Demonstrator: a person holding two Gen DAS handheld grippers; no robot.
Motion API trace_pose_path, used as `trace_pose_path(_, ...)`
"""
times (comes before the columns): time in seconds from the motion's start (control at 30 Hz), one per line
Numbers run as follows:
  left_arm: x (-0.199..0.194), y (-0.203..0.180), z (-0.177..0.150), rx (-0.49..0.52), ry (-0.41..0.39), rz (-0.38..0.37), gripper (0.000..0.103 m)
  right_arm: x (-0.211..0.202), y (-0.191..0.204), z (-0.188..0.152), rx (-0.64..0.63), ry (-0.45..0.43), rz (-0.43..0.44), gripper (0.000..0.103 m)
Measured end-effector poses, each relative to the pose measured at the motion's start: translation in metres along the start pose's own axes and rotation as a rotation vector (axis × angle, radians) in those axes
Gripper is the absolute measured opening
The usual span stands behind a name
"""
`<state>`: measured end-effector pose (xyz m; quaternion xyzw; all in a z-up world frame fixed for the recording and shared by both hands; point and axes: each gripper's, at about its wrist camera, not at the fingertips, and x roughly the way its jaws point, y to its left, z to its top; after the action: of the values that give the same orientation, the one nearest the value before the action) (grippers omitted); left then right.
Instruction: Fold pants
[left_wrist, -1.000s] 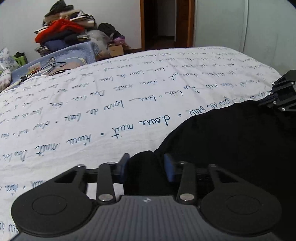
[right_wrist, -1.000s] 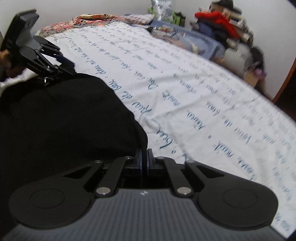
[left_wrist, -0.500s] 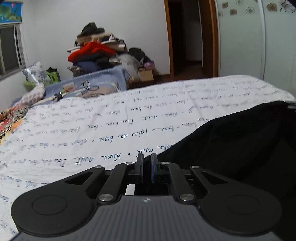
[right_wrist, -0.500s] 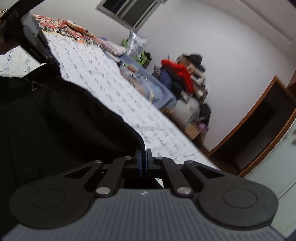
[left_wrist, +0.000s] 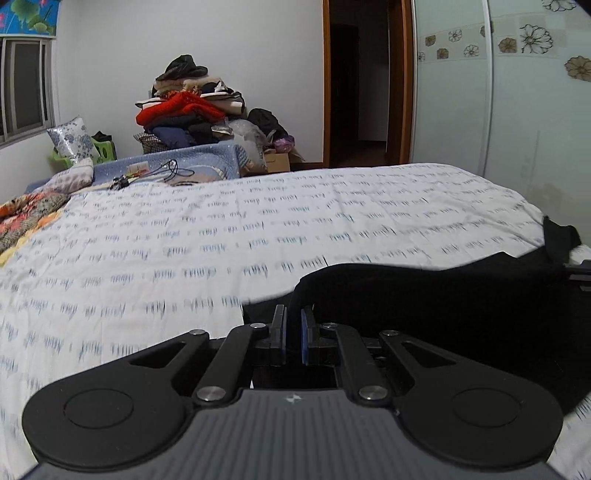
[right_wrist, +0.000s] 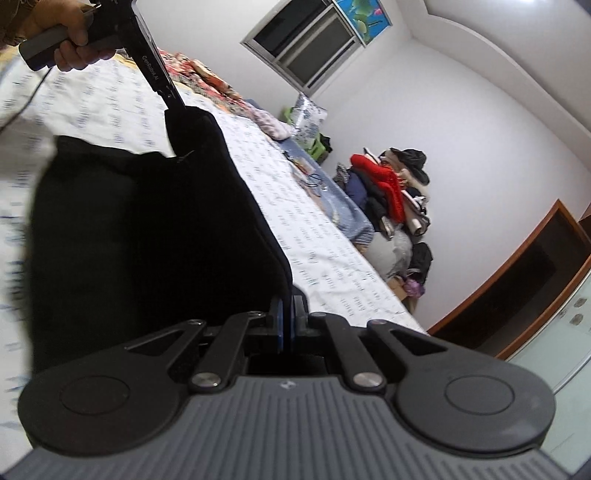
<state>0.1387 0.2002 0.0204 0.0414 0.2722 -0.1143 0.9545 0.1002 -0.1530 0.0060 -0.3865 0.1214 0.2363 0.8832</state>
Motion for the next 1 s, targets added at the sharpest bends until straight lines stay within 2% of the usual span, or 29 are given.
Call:
trace_pose_path(0.2,-0.034,0.001,-0.041,-0.078,0.044,-0.002,0.007,-0.039,0.036,-0.010,0.005,0.017,0.076,0.004)
trace_pose_path(0.33,-0.040,-0.002,-0.065,-0.089,0.099,0.010,0.007,-0.047,0.055,-0.018,-0.016,0.044,0.127,0.004)
trace_pose_path(0.47,-0.043,-0.008,-0.081,-0.067,0.119,0.031,0.007,-0.059,0.067,-0.025,-0.012,0.075,0.157,0.004)
trace_pose_path(0.67,-0.045,-0.013,-0.085,-0.037,0.132,0.052,0.007,-0.051,0.088,-0.031,-0.076,0.115,0.165,0.004)
trace_pose_path(0.73,-0.044,-0.010,-0.085,-0.048,0.155,0.058,0.007,-0.051,0.090,-0.031,-0.065,0.116,0.167,0.005)
trace_pose_path(0.83,-0.042,-0.004,-0.083,-0.095,0.204,0.112,0.007,-0.054,0.090,-0.033,-0.044,0.117,0.175,0.005)
trace_pose_path(0.93,-0.052,-0.007,-0.071,-0.118,0.157,0.162,0.007,-0.052,0.093,-0.032,-0.054,0.119,0.184,0.006)
trace_pose_path(1.0,-0.058,-0.024,-0.056,-0.071,0.109,0.136,0.007,-0.050,0.096,-0.033,-0.074,0.133,0.193,0.008)
